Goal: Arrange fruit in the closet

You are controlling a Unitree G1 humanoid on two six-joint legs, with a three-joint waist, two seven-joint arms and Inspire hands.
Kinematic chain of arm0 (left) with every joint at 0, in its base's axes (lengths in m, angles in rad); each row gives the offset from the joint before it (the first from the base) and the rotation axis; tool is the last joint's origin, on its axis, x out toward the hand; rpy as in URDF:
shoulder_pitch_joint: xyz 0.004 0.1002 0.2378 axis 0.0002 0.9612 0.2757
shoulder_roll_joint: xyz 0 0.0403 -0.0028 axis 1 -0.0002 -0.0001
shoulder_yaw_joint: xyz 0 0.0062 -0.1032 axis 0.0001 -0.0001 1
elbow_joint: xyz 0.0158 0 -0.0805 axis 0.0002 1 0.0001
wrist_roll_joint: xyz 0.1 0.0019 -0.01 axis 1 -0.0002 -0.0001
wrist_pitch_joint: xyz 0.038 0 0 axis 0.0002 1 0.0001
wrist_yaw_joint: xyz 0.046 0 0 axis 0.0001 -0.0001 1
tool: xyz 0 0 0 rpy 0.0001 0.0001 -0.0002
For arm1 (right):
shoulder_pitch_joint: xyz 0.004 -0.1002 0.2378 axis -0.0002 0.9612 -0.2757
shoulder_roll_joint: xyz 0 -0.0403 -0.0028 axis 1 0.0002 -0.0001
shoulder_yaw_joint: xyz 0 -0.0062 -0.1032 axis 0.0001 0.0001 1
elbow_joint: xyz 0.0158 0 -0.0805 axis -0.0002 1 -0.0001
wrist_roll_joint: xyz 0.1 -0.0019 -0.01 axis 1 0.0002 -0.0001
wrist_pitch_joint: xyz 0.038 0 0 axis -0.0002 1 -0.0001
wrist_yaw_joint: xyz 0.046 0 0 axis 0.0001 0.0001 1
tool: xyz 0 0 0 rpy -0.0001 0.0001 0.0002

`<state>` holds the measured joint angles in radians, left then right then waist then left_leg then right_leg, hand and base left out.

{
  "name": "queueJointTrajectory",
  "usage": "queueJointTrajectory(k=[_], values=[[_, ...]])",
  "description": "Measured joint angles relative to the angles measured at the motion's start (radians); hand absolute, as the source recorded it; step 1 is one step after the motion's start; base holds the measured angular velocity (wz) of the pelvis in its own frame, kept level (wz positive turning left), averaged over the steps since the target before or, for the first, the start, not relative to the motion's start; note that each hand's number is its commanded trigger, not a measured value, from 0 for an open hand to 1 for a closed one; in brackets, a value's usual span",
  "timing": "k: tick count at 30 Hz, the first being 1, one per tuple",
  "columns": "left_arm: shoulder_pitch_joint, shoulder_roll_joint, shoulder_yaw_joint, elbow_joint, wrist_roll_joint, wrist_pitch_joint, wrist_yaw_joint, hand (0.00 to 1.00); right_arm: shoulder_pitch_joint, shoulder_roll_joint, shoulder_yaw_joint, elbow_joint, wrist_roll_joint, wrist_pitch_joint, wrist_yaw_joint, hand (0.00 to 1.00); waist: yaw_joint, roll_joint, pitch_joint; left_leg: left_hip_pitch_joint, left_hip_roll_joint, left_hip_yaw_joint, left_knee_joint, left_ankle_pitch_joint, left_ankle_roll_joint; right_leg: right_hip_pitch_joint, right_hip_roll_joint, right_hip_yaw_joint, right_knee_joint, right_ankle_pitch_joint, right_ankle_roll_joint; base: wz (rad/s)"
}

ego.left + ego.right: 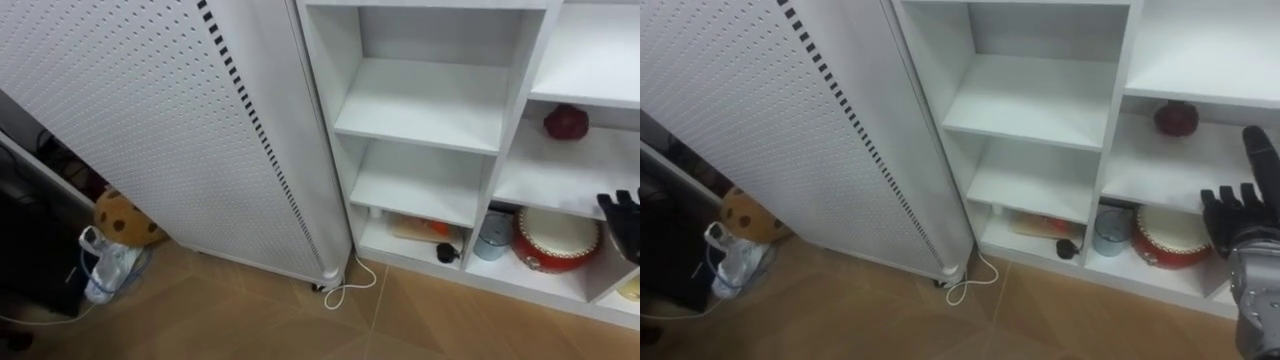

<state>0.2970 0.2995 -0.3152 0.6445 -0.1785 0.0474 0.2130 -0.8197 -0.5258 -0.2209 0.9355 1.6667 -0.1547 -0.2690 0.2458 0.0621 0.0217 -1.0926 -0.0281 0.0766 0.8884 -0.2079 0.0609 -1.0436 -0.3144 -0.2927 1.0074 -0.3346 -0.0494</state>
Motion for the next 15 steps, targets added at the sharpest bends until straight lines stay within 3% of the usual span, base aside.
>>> queueJointTrajectory(k=[4, 15], values=[[0.002, 0.000, 0.000, -0.002, 0.000, -0.007, 0.000, 0.00, 0.000, 0.000, -0.001, 0.000, 0.002, -0.020, -0.035, 0.00, 0.000, 0.000, 0.0000, 0.001, 0.000, 0.002, -0.001, -0.001, 0.001, 0.000, -0.003, 0.003, 0.000, 0.000, 0.001, 0.00], [0.002, 0.000, -0.003, 0.004, -0.001, -0.014, 0.019, 0.00, 0.000, 0.000, -0.021, 0.004, 0.018, -0.025, -0.085, 0.00, -0.001, 0.001, 0.0019, 0.021, 0.000, 0.002, -0.008, -0.001, 0.001, 0.019, 0.002, 0.000, -0.009, -0.001, 0.003, 0.00]])
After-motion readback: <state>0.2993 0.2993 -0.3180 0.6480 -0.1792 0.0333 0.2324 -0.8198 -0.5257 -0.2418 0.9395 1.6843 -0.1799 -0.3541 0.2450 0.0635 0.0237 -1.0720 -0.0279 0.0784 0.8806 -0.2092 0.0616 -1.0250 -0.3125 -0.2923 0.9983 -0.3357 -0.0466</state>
